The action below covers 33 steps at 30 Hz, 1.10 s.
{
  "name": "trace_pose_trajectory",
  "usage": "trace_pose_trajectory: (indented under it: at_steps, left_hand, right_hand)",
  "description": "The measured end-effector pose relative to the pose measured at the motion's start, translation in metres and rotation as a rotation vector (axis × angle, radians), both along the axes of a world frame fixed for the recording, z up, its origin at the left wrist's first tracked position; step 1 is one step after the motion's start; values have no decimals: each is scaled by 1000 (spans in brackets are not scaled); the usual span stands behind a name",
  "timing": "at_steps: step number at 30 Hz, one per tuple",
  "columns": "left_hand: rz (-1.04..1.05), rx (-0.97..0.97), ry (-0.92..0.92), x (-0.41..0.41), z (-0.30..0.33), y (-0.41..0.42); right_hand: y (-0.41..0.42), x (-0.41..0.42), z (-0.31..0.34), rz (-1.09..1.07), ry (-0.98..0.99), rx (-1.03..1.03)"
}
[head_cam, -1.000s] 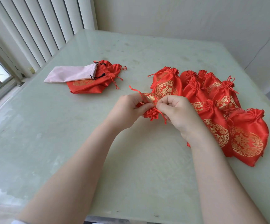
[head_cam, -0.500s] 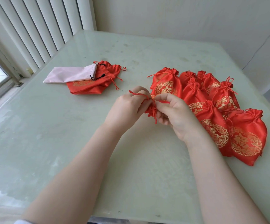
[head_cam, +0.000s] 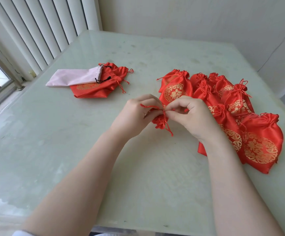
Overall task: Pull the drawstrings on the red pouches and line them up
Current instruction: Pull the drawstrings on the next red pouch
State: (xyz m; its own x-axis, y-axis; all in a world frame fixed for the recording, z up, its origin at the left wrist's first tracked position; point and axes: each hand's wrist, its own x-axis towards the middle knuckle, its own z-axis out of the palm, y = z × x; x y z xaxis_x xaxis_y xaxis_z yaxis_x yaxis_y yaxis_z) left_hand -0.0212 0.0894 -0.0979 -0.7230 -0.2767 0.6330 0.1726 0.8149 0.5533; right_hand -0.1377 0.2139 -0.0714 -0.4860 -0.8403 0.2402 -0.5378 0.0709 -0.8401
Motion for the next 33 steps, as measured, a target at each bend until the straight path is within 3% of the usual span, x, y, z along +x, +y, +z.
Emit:
trace_pose_trajectory:
  at_steps: [6,9,12,13,17,19,21,24,28,31,33]
  left_hand:
    - [-16,6,-60,-3,-3,1]
    - [8,76,-35,-1,-2,-2]
    - [-3,136,-31,-1,-1,1]
    - [-13,150,-27,-1,-1,3]
    - [12,204,-23,-2,-1,3]
    - [80,255,-19,-1,0,3]
    - [127,323,-25,0,3,5]
    - [190,488,-73,-1,5,9]
    - [176,804,-115,-6,8,18]
    - [32,1019,-101,-7,11,22]
    - [-114,1038,-15,-6,13,22]
  right_hand:
    - [-5,-1,-12,-231,650,115]
    - [-3,-6,-10,-395,676,24]
    - [0,-12,-11,-460,471,-51]
    - [-1,-11,-11,-428,296,-57]
    - [-12,6,0,-214,-759,-228]
    - [-11,6,4,-161,-1095,-343]
    - [-8,3,5,-114,-1290,-402]
    - [-7,1,4,-60,-1367,-289]
    - [-10,1,1,-88,-1218,-91]
    - [-10,4,5,-98,-1163,-175]
    - [-8,7,10,-41,-1082,-286]
